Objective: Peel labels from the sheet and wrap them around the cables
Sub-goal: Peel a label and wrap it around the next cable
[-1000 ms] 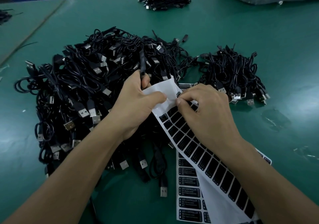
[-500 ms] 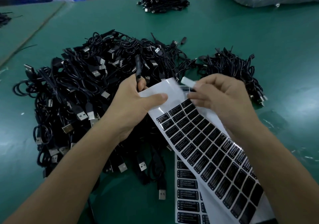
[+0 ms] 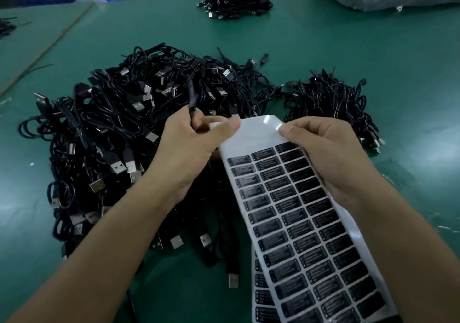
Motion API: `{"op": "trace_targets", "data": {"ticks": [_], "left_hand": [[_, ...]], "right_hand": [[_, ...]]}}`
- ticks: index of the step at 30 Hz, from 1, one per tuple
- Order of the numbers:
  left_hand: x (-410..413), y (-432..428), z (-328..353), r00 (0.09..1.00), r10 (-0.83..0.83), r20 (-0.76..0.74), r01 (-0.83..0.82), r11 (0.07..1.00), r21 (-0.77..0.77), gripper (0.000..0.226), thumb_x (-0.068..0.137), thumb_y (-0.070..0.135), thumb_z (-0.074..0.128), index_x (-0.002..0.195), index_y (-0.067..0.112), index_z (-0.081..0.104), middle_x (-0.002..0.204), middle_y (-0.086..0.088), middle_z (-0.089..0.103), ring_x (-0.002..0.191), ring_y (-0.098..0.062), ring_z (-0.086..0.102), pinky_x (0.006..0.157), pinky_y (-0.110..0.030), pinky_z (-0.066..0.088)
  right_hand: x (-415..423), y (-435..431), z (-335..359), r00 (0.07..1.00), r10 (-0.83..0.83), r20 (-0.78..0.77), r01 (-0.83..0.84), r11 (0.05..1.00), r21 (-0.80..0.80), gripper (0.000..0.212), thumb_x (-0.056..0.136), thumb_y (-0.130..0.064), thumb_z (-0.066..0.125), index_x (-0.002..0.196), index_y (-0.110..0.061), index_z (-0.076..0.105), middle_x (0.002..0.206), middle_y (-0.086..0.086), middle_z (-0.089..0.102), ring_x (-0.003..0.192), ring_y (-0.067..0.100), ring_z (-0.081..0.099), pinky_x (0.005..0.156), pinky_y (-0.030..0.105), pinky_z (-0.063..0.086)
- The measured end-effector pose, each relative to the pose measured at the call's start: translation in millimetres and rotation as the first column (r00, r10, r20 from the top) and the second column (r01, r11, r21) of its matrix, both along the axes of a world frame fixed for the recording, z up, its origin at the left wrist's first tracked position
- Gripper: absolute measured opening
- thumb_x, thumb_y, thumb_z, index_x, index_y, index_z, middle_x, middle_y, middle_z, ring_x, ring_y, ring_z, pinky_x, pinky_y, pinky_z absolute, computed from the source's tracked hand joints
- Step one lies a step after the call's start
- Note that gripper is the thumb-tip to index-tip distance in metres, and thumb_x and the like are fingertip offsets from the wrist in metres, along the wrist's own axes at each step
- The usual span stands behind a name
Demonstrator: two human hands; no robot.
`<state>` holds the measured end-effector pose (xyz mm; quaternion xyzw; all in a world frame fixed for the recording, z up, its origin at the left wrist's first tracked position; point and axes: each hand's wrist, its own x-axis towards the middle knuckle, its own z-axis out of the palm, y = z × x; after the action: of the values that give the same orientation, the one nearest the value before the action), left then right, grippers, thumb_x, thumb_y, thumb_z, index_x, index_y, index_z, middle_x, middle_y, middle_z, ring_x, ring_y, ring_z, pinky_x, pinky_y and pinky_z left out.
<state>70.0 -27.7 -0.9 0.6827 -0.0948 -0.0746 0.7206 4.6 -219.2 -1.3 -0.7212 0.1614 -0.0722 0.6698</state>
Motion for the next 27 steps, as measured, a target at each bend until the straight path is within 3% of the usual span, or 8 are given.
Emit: {"op": "trace_targets", "data": {"ticks": [3, 7, 11, 13, 16, 21, 25, 27], "left_hand": [[-4.7, -1.9, 8.6, 0.997, 0.064, 0.045, -0.066, 0.997, 0.044, 0.032, 0.096, 0.031, 0.064, 0.081, 0.011, 0.045, 0.067, 0.005, 0.054, 0.076, 0.001, 0.064, 0.075, -0.023, 0.055], [-16.1, -3.0, 24.6, 0.977, 0.06, 0.206, -0.092, 0.984, 0.15, 0.054, 0.102, 0.047, 0.048, 0.073, 0.001, 0.046, 0.064, -0.006, 0.038, 0.059, -0.022, 0.036, 0.054, -0.021, 0.039], [-25.4, -10.3, 29.7, 0.987, -0.155, -0.044, 0.159, 0.982, 0.107, 0.058, 0.098, 0.066, 0.029, 0.056, 0.028, 0.035, 0.05, 0.007, 0.032, 0.044, -0.012, 0.028, 0.041, -0.025, 0.031], [-26.0, -13.1, 21.7, 0.982, -0.183, -0.05, 0.189, 0.967, 0.173, 0.052, 0.104, 0.055, 0.033, 0.061, 0.026, 0.036, 0.051, 0.008, 0.032, 0.044, -0.01, 0.026, 0.04, -0.025, 0.026], [-25.2, -16.3, 5.9, 0.984, -0.179, 0.011, 0.17, 0.951, 0.259, 0.046, 0.107, 0.036, 0.04, 0.067, 0.016, 0.047, 0.051, 0.006, 0.045, 0.044, -0.011, 0.043, 0.044, -0.022, 0.042], [-20.3, -15.0, -4.0, 0.982, -0.169, -0.086, 0.184, 0.959, 0.216, 0.036, 0.109, 0.026, 0.038, 0.093, 0.009, 0.064, 0.06, -0.001, 0.066, 0.056, -0.019, 0.069, 0.053, -0.028, 0.056], [-18.6, -15.0, -2.6, 0.975, -0.15, -0.166, 0.173, 0.975, 0.137, 0.031, 0.109, 0.024, 0.037, 0.093, 0.006, 0.056, 0.068, -0.007, 0.07, 0.059, -0.024, 0.071, 0.05, -0.028, 0.055], [-17.3, -15.1, -1.3, 0.967, -0.135, -0.216, 0.152, 0.986, 0.062, 0.027, 0.107, 0.024, 0.041, 0.114, 0.002, 0.056, 0.074, -0.012, 0.07, 0.06, -0.026, 0.071, 0.05, -0.029, 0.054]], "right_hand": [[0.9, 4.7, -8.7, 0.98, -0.164, 0.113, 0.198, 0.876, -0.441, 0.024, 0.098, -0.019, 0.062, 0.075, -0.021, 0.069, 0.055, -0.007, 0.061, 0.046, 0.003, 0.044, 0.043, 0.018, 0.038], [2.5, 11.3, -14.4, 0.965, -0.209, 0.156, 0.261, 0.744, -0.615, 0.022, 0.1, -0.019, 0.056, 0.08, -0.02, 0.066, 0.081, 0.005, 0.064, 0.052, 0.007, 0.047, 0.046, 0.018, 0.034], [-1.3, 18.3, -18.3, 0.966, -0.166, 0.197, 0.258, 0.633, -0.73, 0.017, 0.098, -0.025, 0.058, 0.082, -0.022, 0.063, 0.112, -0.009, 0.049, 0.073, -0.001, 0.049, 0.056, 0.025, 0.036], [-3.3, 23.2, -19.9, 0.962, -0.138, 0.237, 0.273, 0.568, -0.776, 0.017, 0.098, -0.025, 0.057, 0.086, -0.019, 0.066, 0.123, -0.006, 0.05, 0.088, 0.001, 0.051, 0.057, 0.026, 0.036], [-2.3, 24.5, -25.3, 0.954, -0.08, 0.289, 0.291, 0.486, -0.824, 0.013, 0.096, -0.02, 0.062, 0.089, -0.012, 0.069, 0.124, 0.005, 0.057, 0.109, 0.023, 0.053, 0.077, 0.034, 0.043], [0.5, 23.4, -26.8, 0.904, -0.046, 0.425, 0.361, 0.616, -0.7, 0.011, 0.096, -0.017, 0.063, 0.086, -0.014, 0.068, 0.088, -0.003, 0.06, 0.074, 0.014, 0.055, 0.066, 0.036, 0.049], [1.1, 26.8, -26.6, 0.79, 0.05, 0.611, 0.468, 0.595, -0.654, 0.01, 0.091, -0.006, 0.07, 0.081, -0.006, 0.072, 0.076, 0.001, 0.062, 0.063, 0.011, 0.052, 0.058, 0.025, 0.044], [1.1, 26.9, -26.7, 0.762, 0.101, 0.639, 0.473, 0.587, -0.657, 0.01, 0.089, -0.003, 0.072, 0.079, -0.005, 0.073, 0.073, 0.003, 0.062, 0.062, 0.013, 0.053, 0.056, 0.025, 0.045]]}}
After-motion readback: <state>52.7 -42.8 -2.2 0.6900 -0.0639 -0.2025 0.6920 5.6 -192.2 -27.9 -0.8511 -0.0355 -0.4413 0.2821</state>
